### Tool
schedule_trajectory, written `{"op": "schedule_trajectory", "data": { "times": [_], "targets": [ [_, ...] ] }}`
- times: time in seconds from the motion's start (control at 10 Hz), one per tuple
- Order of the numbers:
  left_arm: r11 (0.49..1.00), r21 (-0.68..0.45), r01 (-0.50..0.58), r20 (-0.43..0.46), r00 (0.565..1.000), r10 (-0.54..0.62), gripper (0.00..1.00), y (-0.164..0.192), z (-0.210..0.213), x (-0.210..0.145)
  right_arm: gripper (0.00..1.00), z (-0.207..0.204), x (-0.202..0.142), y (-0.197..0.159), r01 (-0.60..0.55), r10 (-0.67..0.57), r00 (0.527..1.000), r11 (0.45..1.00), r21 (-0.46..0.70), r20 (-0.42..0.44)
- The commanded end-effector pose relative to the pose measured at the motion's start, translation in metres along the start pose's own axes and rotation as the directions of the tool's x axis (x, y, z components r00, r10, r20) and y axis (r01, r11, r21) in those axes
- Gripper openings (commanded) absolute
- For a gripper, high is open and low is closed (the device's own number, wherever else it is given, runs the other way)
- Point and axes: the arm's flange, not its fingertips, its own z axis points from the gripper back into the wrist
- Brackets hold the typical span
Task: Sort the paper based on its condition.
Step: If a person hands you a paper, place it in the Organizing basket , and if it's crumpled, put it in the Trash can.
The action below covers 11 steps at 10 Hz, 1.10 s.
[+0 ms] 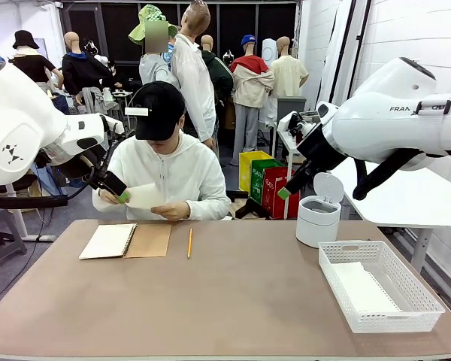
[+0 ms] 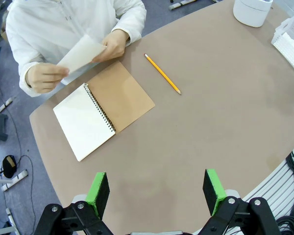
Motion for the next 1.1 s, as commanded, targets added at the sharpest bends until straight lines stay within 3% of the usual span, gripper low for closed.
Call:
{"op": "schedule_trajectory", "data": {
  "times": [0.0,1.0],
  "targets": [
    [1.000,-0.003,-0.004,0.005,1.000,0.004,1.00,0.0009,-0.0002,-0.0003,1.00,-0.0009,-0.0004,-0.0005,-0.001,0.001,1.000,1.000,-0.005,0.000],
    [1.000,-0.003,-0.004,0.005,1.000,0.004,1.00,0.0009,-0.0002,-0.0003,1.00,-0.0009,-0.0004,-0.0005,-0.001,0.001,1.000,1.000,-0.005,0.000]
  ]
}}
